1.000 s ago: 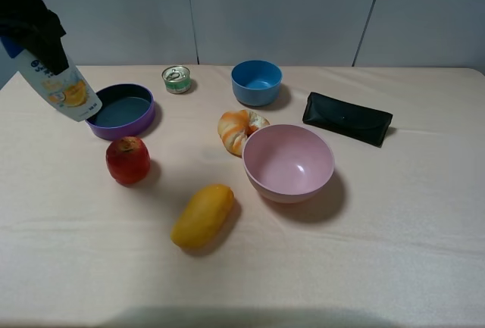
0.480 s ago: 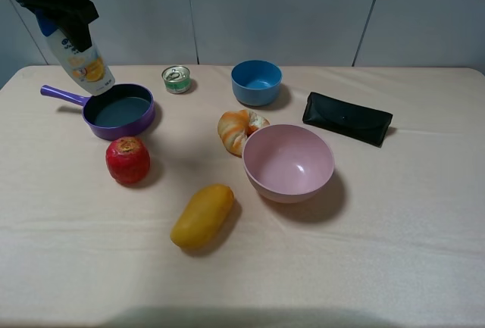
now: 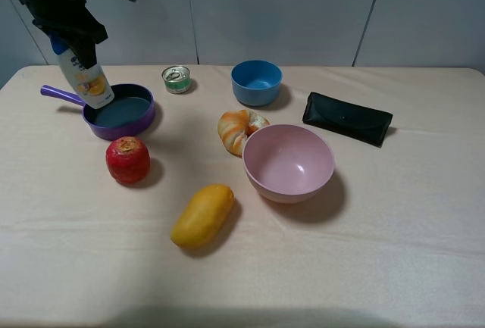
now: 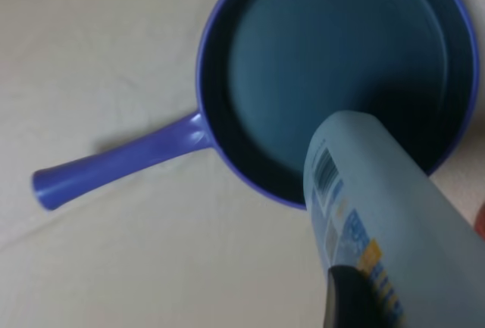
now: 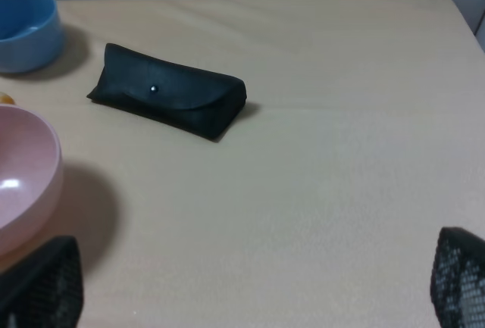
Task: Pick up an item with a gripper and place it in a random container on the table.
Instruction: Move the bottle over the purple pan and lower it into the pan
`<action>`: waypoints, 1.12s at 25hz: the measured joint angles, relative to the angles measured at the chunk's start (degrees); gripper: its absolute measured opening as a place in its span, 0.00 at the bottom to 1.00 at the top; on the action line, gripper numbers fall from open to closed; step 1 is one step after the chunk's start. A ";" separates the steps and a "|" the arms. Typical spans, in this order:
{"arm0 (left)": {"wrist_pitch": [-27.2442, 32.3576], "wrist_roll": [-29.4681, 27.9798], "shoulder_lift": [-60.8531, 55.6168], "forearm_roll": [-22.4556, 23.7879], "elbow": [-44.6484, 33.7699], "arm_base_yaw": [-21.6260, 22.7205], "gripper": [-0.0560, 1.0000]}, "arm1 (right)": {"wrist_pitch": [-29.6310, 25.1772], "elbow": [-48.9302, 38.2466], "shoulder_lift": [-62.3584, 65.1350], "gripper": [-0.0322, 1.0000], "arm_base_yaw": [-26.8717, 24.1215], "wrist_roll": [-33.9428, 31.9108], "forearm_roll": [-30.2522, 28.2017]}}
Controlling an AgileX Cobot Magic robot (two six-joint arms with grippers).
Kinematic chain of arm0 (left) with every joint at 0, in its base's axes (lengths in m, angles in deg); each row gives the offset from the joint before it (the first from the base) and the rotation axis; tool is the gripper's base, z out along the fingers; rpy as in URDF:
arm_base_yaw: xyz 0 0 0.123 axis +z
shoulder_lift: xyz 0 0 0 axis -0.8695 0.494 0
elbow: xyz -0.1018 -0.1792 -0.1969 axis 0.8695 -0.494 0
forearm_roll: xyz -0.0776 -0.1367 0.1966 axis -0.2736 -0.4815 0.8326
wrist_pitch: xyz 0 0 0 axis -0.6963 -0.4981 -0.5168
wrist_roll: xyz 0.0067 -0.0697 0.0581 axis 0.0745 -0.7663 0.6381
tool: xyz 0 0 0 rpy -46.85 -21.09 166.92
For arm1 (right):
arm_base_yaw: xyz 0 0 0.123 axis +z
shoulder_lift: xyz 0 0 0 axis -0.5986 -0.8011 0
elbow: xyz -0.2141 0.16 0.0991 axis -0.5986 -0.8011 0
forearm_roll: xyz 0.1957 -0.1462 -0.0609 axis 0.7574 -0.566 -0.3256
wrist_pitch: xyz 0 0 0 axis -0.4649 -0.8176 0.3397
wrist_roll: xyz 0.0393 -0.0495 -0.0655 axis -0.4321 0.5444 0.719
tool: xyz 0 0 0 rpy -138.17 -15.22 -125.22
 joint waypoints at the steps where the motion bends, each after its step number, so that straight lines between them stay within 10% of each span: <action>1: -0.52 0.00 0.86 0.00 0.16 0.00 0.41 | 0.00 0.00 0.00 0.70 0.00 0.00 0.00; 28: -9.62 -3.12 7.11 -3.18 0.93 1.93 0.44 | 0.00 0.00 0.00 0.70 0.00 0.00 0.00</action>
